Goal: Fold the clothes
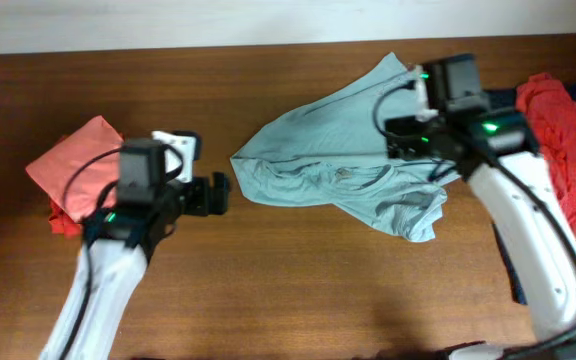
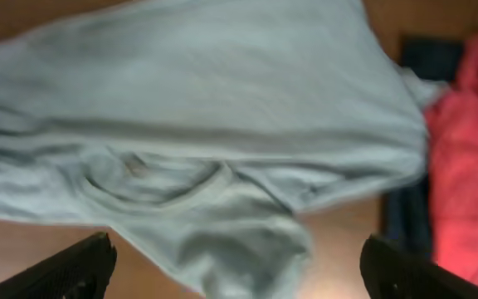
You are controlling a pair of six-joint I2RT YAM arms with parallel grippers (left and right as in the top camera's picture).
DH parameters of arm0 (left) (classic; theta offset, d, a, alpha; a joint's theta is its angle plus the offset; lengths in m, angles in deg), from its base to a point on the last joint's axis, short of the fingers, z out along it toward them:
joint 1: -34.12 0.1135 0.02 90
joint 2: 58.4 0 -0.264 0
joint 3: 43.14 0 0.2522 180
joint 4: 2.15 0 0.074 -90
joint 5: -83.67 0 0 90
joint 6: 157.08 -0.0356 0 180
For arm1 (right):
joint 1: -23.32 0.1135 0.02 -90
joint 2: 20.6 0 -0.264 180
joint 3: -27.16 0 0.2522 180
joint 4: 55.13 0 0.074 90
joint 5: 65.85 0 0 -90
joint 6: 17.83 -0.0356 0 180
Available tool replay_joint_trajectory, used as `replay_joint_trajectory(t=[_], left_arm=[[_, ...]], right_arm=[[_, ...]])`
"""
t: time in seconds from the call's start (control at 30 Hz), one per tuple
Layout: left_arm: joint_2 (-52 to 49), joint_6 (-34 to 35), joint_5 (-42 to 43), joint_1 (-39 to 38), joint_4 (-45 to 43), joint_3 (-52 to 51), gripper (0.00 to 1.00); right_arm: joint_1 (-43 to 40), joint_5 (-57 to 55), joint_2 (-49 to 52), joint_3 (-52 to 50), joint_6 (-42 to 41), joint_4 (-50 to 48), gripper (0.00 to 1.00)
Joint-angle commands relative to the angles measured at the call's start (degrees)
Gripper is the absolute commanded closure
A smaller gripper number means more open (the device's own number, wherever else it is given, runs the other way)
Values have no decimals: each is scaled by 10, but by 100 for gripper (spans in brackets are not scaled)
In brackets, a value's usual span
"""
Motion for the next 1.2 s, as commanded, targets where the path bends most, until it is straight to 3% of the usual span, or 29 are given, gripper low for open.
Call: replay_joint_trajectory(t=[0.0,0.3,0.33,0.4,0.5,0.57,0.63,0.93,0.97,1.0,1.03,1.17], left_arm=[[-105,22,62,-34,-39,8,1],[-306,105,61,-96,-221,8,1],[-312,106,61,-97,-232,8,5],[-327,106,61,-99,-261,8,27],[-334,107,10,-98,-282,8,87],[-334,107,-26,-98,-285,9,99],[-330,106,-56,-82,-283,24,100],[-310,80,-85,91,-151,257,100],[-310,83,-80,108,-134,284,96],[-310,83,-65,122,-115,308,68],[-310,83,-26,136,-77,334,1],[-310,83,70,134,66,349,1]], right_arm=[[-35,-9,-6,10,-2,39,2],[-52,4,-6,9,-2,44,1],[-52,4,-6,9,-2,44,1],[-52,4,-6,9,-2,45,1],[-52,4,-6,9,-2,45,1],[-52,4,-6,9,-2,45,1],[-52,4,-6,9,-2,46,1],[-53,4,-6,9,-2,53,1],[-53,4,-6,9,-2,53,1],[-53,4,-6,9,-2,53,1],[-53,4,-6,9,-2,52,1],[-53,4,-6,9,-2,52,1]])
